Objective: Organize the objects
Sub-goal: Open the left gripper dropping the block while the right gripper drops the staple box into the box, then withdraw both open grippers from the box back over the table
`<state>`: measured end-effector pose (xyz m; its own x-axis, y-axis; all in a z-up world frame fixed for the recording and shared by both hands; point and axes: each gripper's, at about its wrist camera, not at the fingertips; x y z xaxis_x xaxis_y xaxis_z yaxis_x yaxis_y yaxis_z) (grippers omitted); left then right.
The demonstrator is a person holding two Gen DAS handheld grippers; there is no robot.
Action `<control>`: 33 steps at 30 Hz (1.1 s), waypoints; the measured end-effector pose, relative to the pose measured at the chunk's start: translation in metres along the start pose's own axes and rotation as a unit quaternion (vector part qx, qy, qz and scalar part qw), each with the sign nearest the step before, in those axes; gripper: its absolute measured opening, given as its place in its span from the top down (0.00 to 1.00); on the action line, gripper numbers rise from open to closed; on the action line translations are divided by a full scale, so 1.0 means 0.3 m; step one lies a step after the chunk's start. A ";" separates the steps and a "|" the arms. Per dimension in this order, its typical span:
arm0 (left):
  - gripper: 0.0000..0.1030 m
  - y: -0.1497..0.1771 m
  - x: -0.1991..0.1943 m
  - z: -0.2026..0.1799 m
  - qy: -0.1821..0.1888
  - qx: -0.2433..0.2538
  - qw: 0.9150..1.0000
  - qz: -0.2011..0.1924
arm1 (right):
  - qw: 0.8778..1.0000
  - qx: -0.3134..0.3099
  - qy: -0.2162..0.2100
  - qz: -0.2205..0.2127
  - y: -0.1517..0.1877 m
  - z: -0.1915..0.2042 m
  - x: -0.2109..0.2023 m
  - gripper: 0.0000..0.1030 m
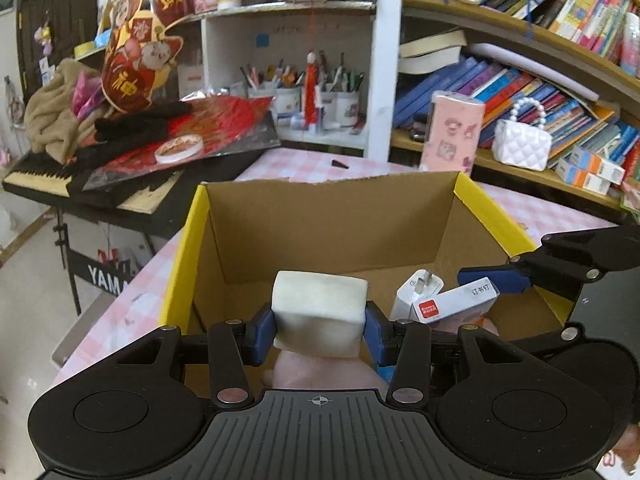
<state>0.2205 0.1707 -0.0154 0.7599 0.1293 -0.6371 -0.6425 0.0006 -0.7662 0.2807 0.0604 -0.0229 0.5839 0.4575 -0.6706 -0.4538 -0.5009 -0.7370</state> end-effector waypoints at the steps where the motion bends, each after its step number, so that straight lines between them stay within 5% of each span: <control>1: 0.56 -0.001 0.009 0.007 -0.004 0.001 1.000 0.002 | 1.000 -0.002 -0.006 0.007 -0.009 -0.002 0.010 0.50; 11: 0.53 -0.009 0.049 0.039 0.001 -0.010 1.000 0.010 | 0.999 -0.018 0.000 0.031 -0.048 0.012 0.053 0.49; 13: 0.48 -0.009 0.034 0.042 0.009 -0.012 1.000 0.000 | 0.999 -0.015 0.001 0.029 -0.046 0.010 0.050 0.49; 17: 0.17 -0.017 -0.037 0.042 0.014 -0.020 0.998 -0.052 | 1.000 -0.006 0.010 0.006 -0.039 0.010 0.014 0.32; 26: 0.16 -0.028 -0.215 0.047 0.007 -0.032 0.992 -0.121 | 0.994 0.055 0.042 -0.083 -0.024 -0.007 -0.183 0.32; 33: 0.16 0.046 -0.330 0.058 0.003 -0.049 0.990 -0.131 | 0.982 0.125 0.079 -0.119 0.048 -0.011 -0.335 0.32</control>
<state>0.1348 0.1753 0.0386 0.8997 0.1313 -0.4162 -0.4114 -0.0634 -0.9093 0.2177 0.0048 0.0340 0.7812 0.4104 -0.4704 -0.4318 -0.1891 -0.8819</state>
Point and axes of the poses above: each gripper's, at about its wrist camera, not at the fingertips, and x roughly the way its jaws point, z to its left, y to its underside, and after that the axes turned 7 degrees about x, right-handed
